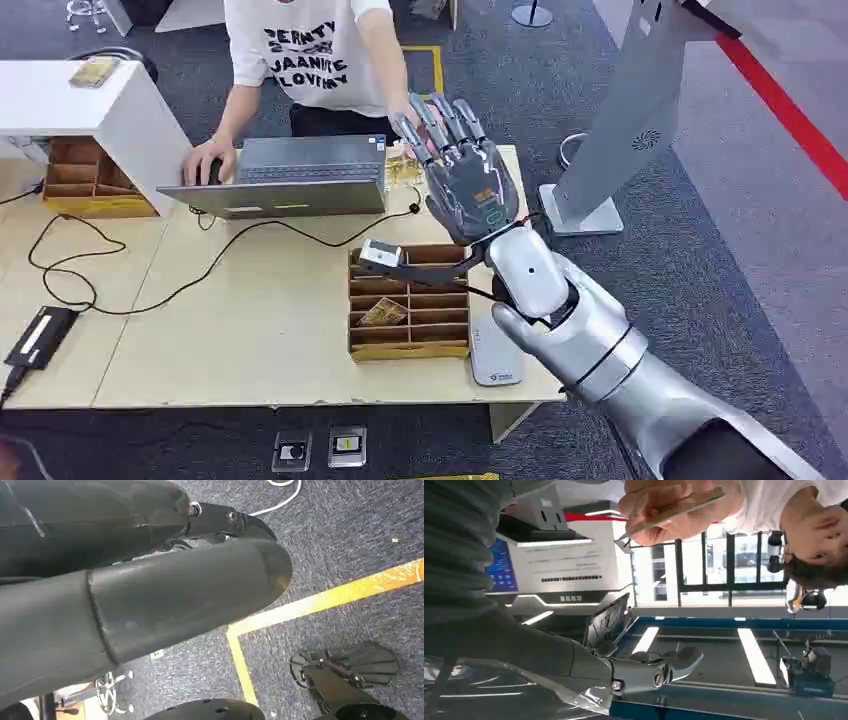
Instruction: Pass the card to the sensor for recognition and then transmit it.
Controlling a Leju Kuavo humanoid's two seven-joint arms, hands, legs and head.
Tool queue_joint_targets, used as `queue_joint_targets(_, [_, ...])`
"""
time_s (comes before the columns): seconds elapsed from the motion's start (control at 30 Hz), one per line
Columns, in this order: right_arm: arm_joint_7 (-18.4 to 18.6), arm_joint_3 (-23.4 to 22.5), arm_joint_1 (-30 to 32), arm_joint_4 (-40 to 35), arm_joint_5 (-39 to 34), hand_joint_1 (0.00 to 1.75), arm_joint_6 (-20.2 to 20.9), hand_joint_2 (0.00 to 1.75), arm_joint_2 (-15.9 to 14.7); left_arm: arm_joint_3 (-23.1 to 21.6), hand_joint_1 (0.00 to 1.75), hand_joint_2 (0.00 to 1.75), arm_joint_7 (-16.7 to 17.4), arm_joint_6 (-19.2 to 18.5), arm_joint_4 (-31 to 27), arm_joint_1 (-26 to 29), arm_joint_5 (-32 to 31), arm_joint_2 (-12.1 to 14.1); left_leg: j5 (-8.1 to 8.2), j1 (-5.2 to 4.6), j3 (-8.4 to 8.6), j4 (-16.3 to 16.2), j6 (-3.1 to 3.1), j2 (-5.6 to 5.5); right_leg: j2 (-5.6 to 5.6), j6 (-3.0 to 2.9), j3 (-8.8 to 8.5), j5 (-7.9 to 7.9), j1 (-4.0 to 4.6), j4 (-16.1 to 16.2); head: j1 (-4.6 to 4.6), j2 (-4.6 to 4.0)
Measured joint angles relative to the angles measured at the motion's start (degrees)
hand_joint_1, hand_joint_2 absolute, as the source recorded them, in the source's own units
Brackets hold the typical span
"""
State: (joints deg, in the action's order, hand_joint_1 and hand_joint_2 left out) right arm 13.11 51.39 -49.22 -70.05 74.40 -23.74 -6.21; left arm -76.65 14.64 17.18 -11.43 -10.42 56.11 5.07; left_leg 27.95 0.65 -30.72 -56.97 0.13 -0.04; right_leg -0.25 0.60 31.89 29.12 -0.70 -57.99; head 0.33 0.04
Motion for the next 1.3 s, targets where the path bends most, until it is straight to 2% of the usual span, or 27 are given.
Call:
queue_joint_targets(0.03, [0.15,0.0,-0.09,0.26,-0.11,0.44,-0.09,1.75,-0.11,-0.09,0.0,0.0,0.0,0.02,0.0,0.0,0.02,0.0,0.0,0.0,0.0,0.0,0.0,0.0,0.0,0.0,0.0,0.0,0.0,0.0,0.02,0.0])
queue_joint_targets(0.07, [0.24,0.0,-0.15,0.44,-0.22,0.91,-0.22,1.75,-0.2,-0.18,0.0,0.0,0.0,0.04,0.0,0.0,0.07,0.0,0.0,0.0,0.0,0.0,0.0,0.0,0.0,0.0,0.0,0.0,0.0,0.0,0.0,0.0])
queue_joint_targets(0.1, [0.31,0.0,-0.2,0.61,-0.37,1.55,-0.42,1.75,-0.29,-0.35,0.0,0.0,0.0,0.07,0.0,0.0,0.07,0.0,0.0,0.0,0.0,0.0,0.0,0.0,0.01,0.0,0.0,0.0,0.0,0.0,0.0,0.0])
queue_joint_targets(0.17, [0.31,0.0,-0.32,1.05,-0.83,1.55,-0.9,1.75,-0.41,-0.57,0.0,0.0,0.04,0.17,0.0,0.0,0.09,0.0,0.0,0.0,0.0,0.0,0.0,0.0,0.01,0.0,0.0,0.0,0.0,0.0,0.0,0.0])
queue_joint_targets(0.27, [0.22,0.04,-0.54,1.6,-1.14,1.75,-1.42,1.75,-0.55,-0.59,0.0,0.0,0.09,0.37,0.0,0.01,0.18,0.0,0.0,0.0,0.0,0.0,0.0,0.0,0.0,0.0,-0.01,0.0,0.0,0.0,0.0,-0.02])
queue_joint_targets(0.7, [-0.2,0.98,-1.66,3.87,-2.27,1.69,-3.13,1.75,-0.57,-0.64,0.0,0.0,0.11,0.96,0.0,0.02,0.72,0.0,0.0,0.0,0.0,0.0,0.0,0.0,0.0,0.0,-0.01,0.0,0.0,0.0,0.0,0.0])
queue_joint_targets(1.03, [-0.2,1.36,-1.67,4.94,-3.39,1.75,-3.63,1.75,-0.59,-0.64,0.0,0.0,0.11,1.18,0.0,0.08,0.94,0.0,0.0,0.0,0.0,0.0,0.0,0.0,0.0,0.0,-0.01,0.0,0.0,0.0,0.02,-0.02])
queue_joint_targets(1.3, [1.14,1.36,-1.66,5.25,-5.88,1.75,-6.25,1.75,-0.81,-0.64,0.0,0.0,0.11,1.2,0.0,0.18,1.11,0.0,0.0,0.0,0.01,-0.01,0.0,0.0,0.0,0.0,0.0,0.0,0.0,0.0,0.0,0.0])
